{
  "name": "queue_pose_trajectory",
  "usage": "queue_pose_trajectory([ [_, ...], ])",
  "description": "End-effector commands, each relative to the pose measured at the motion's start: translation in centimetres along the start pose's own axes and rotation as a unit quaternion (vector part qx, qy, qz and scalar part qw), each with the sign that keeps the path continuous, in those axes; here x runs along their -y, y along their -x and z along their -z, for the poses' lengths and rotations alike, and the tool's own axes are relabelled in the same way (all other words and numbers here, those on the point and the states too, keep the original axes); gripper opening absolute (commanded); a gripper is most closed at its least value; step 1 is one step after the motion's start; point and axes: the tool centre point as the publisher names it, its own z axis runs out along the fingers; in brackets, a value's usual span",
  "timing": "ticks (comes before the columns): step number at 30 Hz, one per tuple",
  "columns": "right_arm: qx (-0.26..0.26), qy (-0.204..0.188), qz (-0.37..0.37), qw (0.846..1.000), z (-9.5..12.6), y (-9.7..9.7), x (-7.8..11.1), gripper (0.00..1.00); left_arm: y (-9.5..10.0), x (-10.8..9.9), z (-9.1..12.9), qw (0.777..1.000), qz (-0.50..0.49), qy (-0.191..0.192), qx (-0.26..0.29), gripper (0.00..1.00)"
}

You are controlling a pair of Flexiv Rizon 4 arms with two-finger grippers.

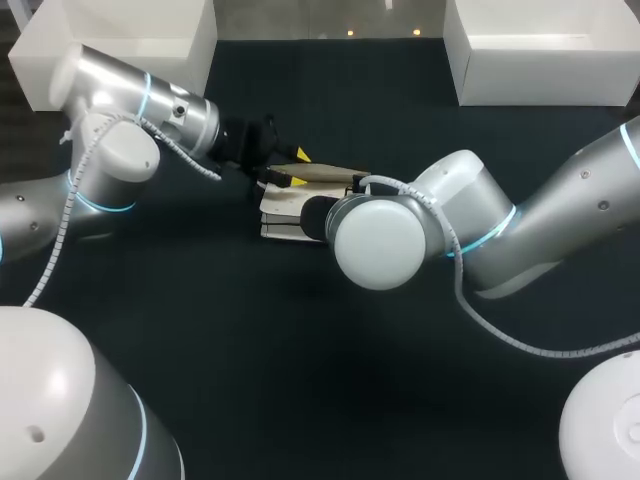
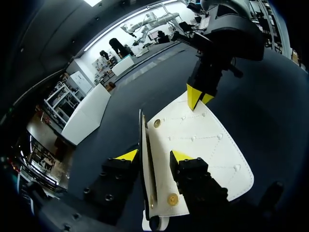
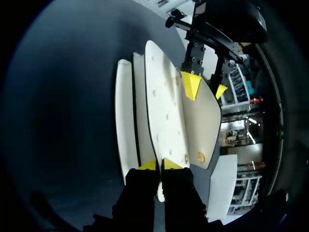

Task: Pick up the bag, open it, inspect its contents, close it, and place it on the opposite side

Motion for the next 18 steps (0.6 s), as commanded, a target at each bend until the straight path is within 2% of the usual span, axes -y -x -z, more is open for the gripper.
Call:
queue_pose_trajectory([
  [1,0.002,0.001,-0.001,1.0,-0.15,-0.08,-0.02,0.0,-0.1,0.61,0.72,1.0,0.0,0.004,0.004,0.45],
  [5,0.002,0.001,-0.001,1.0,-0.15,-0.08,-0.02,0.0,0.29,0.69,1.03,1.0,0.004,0.005,0.006,0.43],
  [7,0.002,0.001,-0.001,1.0,-0.15,-0.08,-0.02,0.0,0.44,0.65,1.09,1.0,0.005,0.009,0.008,0.37],
  [11,0.002,0.001,-0.001,1.0,-0.15,-0.08,-0.02,0.0,0.58,0.4,0.87,1.0,0.005,0.018,0.01,0.33],
  [13,0.002,0.001,-0.001,1.0,-0.15,-0.08,-0.02,0.0,0.55,0.3,0.8,1.0,0.006,0.018,0.011,0.25],
  [14,0.002,0.001,-0.001,1.0,-0.15,-0.08,-0.02,0.0,0.48,0.27,0.76,1.0,0.005,0.02,0.011,0.14],
  [16,0.002,0.001,-0.001,1.0,-0.15,-0.08,-0.02,0.0,0.34,0.23,0.69,1.0,0.005,0.02,0.012,0.03],
  [18,0.002,0.001,-0.001,1.0,-0.15,-0.08,-0.02,0.0,0.21,0.19,0.61,1.0,0.003,0.021,0.013,0.0],
])
